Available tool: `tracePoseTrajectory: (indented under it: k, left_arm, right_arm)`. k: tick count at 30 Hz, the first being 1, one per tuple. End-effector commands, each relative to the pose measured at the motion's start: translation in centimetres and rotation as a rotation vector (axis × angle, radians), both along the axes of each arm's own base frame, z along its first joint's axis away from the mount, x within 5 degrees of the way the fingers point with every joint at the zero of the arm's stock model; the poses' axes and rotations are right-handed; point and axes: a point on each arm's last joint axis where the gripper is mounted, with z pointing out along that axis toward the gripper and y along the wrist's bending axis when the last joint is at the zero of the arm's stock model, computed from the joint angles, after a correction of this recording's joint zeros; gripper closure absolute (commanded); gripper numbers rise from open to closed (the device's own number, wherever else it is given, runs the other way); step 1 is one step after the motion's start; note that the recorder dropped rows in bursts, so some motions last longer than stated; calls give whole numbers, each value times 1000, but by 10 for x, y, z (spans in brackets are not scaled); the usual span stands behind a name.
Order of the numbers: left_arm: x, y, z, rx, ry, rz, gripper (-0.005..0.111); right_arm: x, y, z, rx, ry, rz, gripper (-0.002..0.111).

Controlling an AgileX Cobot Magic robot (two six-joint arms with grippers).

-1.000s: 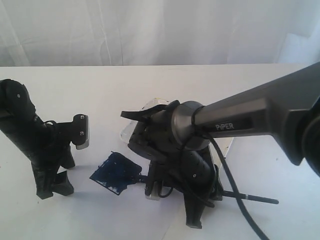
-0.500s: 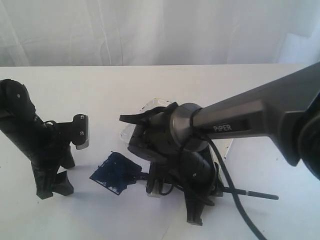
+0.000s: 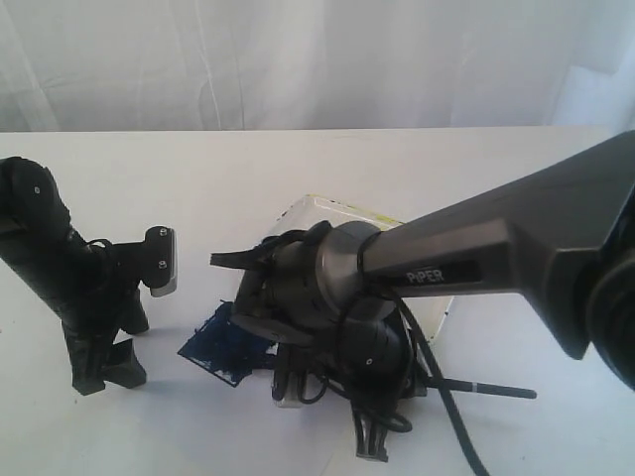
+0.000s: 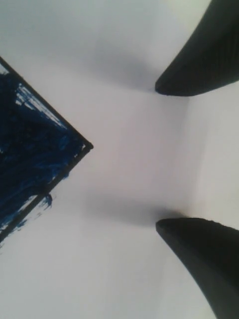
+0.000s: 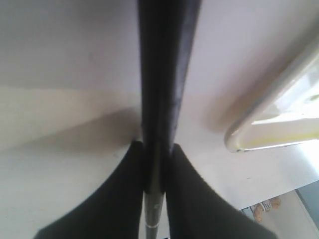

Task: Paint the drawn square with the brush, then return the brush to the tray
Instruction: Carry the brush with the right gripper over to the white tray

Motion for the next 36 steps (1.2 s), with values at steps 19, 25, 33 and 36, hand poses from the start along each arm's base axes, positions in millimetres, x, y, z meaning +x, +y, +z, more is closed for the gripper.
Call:
tracePoseTrajectory:
  k: [19,25,33,36]
  left_arm:
    - [-4,1,-7,36,25,-40,35]
    - [-4,1,-7,36,25,-40,35]
    - [-4,1,-7,36,25,-40,35]
    - [-4,1,-7,36,25,-40,35]
  right_arm:
    - [26,-13,49,120,-93,-37,108]
    - [47,-40,52,125,-104,-140,108]
    - [72,-79,54,118,-126,-270,108]
    - [80,-97,53,124,-132,-347,108]
